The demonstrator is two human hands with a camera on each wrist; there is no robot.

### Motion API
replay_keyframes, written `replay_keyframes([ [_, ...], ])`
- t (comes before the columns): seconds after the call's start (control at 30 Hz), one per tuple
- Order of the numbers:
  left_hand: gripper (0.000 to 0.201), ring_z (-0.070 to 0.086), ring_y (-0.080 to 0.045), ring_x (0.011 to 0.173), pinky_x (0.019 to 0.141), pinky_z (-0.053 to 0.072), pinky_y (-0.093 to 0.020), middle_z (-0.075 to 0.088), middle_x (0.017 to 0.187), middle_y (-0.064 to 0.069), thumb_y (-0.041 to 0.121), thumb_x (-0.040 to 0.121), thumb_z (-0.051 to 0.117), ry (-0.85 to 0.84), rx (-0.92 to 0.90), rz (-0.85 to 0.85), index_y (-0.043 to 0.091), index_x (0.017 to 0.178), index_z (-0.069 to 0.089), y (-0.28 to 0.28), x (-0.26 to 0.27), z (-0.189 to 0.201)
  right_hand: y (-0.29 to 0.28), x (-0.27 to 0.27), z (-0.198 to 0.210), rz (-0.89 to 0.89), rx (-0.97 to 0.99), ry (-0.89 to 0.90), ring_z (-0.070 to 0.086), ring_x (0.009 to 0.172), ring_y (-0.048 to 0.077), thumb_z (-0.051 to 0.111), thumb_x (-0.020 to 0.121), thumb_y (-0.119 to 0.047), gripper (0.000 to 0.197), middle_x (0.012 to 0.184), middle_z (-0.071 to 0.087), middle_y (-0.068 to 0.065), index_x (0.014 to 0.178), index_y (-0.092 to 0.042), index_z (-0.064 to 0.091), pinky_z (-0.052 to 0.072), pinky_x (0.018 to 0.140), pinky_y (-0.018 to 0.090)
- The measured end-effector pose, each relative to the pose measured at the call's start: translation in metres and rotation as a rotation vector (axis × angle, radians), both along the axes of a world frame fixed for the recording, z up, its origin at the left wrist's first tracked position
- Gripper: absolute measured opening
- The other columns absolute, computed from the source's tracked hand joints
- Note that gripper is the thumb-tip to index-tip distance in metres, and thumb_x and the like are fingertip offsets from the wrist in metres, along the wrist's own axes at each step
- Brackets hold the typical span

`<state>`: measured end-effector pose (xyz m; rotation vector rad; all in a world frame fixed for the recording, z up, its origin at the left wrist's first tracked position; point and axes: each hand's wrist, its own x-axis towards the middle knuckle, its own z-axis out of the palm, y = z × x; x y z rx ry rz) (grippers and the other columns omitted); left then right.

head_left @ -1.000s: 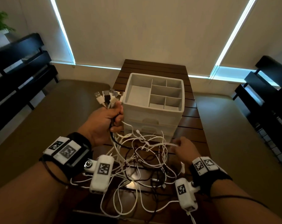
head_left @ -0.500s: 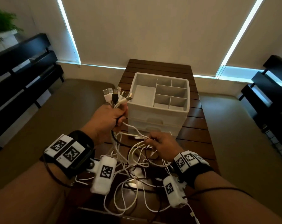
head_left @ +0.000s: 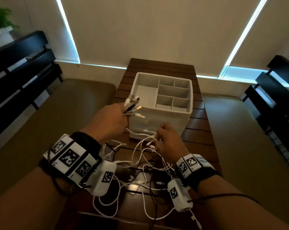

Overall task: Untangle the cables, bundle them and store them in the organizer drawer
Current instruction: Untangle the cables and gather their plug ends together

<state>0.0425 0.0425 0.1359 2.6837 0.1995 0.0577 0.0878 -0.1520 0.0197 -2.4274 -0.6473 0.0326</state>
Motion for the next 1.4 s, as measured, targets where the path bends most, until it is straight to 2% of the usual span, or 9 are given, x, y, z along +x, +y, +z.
replay_keyframes([
  [0.07, 0.035, 0.043, -0.012, 0.052, 0.05, 0.032, -0.029, 0.045, 0.06, 0.004, 0.004, 0.093, 0.047, -0.076, -0.16, 0.059, 0.022, 0.063, 0.046, 0.002, 0.001, -0.001, -0.002, -0.001, 0.001, -0.026, 0.143, 0.015, 0.05, 0.072, 0.005, 0.066, 0.086, -0.014, 0.011, 0.09, 0.051, -0.006, 0.08, -0.016, 0.057, 0.042, 0.065, 0.016],
  [0.2, 0.025, 0.059, -0.016, 0.052, 0.052, 0.049, -0.028, 0.058, 0.062, 0.003, 0.017, 0.1, 0.048, -0.159, -0.813, 0.137, 0.019, 0.077, 0.055, 0.006, 0.004, -0.006, -0.012, 0.001, -0.007, -0.002, 0.134, 0.255, 0.054, 0.064, 0.0, 0.063, 0.088, -0.015, 0.008, 0.073, 0.06, -0.009, 0.083, -0.018, 0.058, 0.041, 0.059, 0.012],
  [0.3, 0.032, 0.038, -0.01, 0.038, 0.047, 0.038, -0.028, 0.04, 0.049, 0.003, 0.023, 0.098, 0.053, -0.127, -1.124, 0.108, 0.017, 0.067, 0.053, 0.009, 0.002, -0.01, -0.02, 0.006, -0.015, -0.018, 0.073, 0.295, 0.06, 0.066, 0.009, 0.062, 0.089, -0.016, 0.01, 0.077, 0.065, -0.001, 0.082, -0.019, 0.057, 0.046, 0.061, 0.023],
  [0.53, 0.016, 0.051, 0.0, 0.052, 0.05, 0.031, -0.016, 0.044, 0.057, 0.022, 0.027, 0.084, 0.067, -0.222, 0.057, -0.248, 0.027, 0.07, 0.062, 0.022, -0.008, -0.001, -0.015, 0.016, 0.001, -0.071, -0.124, 0.264, 0.054, 0.069, 0.01, 0.056, 0.094, -0.033, 0.019, 0.079, 0.061, -0.002, 0.087, -0.015, 0.057, 0.04, 0.059, 0.024],
  [0.7, 0.012, 0.061, -0.012, 0.065, 0.055, 0.046, -0.025, 0.066, 0.072, 0.003, 0.018, 0.088, 0.064, -0.09, -0.449, -0.049, 0.023, 0.08, 0.07, -0.012, 0.002, -0.034, 0.007, 0.018, 0.019, 0.022, -0.024, 0.216, 0.062, 0.074, 0.018, 0.065, 0.088, -0.031, 0.016, 0.08, 0.068, 0.003, 0.087, -0.015, 0.066, 0.05, 0.068, 0.035],
  [0.8, 0.023, 0.057, -0.015, 0.06, 0.05, 0.042, -0.024, 0.06, 0.065, 0.001, 0.017, 0.089, 0.062, 0.091, -0.444, -0.047, 0.02, 0.066, 0.058, -0.034, 0.007, -0.051, 0.013, 0.019, 0.024, 0.021, 0.151, 0.218, 0.064, 0.067, 0.016, 0.065, 0.087, -0.016, 0.011, 0.082, 0.07, 0.001, 0.097, -0.018, 0.07, 0.052, 0.062, 0.032],
  [0.9, 0.013, 0.066, -0.028, 0.073, 0.064, 0.054, -0.038, 0.068, 0.078, -0.01, 0.017, 0.088, 0.062, 0.163, -0.458, -0.042, 0.01, 0.079, 0.067, -0.039, 0.009, -0.063, 0.008, 0.014, 0.03, 0.019, 0.333, 0.342, 0.063, 0.055, 0.015, 0.06, 0.09, -0.003, 0.016, 0.075, 0.068, -0.001, 0.098, -0.014, 0.069, 0.048, 0.048, 0.025],
  [1.17, 0.014, 0.051, -0.015, 0.063, 0.056, 0.039, -0.027, 0.064, 0.076, -0.011, 0.022, 0.089, 0.064, 0.082, -0.592, 0.104, 0.01, 0.082, 0.068, -0.017, 0.015, -0.044, -0.015, 0.01, 0.008, 0.025, -0.051, 0.576, 0.055, 0.067, 0.017, 0.059, 0.092, -0.024, 0.014, 0.074, 0.059, 0.002, 0.083, -0.013, 0.06, 0.048, 0.069, 0.038],
  [1.4, 0.02, 0.054, -0.023, 0.065, 0.057, 0.037, -0.029, 0.058, 0.071, -0.005, 0.025, 0.088, 0.063, 0.126, 0.014, 0.101, 0.013, 0.072, 0.06, 0.01, 0.01, -0.033, -0.016, 0.016, 0.01, -0.06, 0.007, 0.402, 0.064, 0.071, 0.022, 0.067, 0.087, -0.03, 0.02, 0.077, 0.067, 0.007, 0.074, -0.016, 0.06, 0.052, 0.072, 0.037],
])
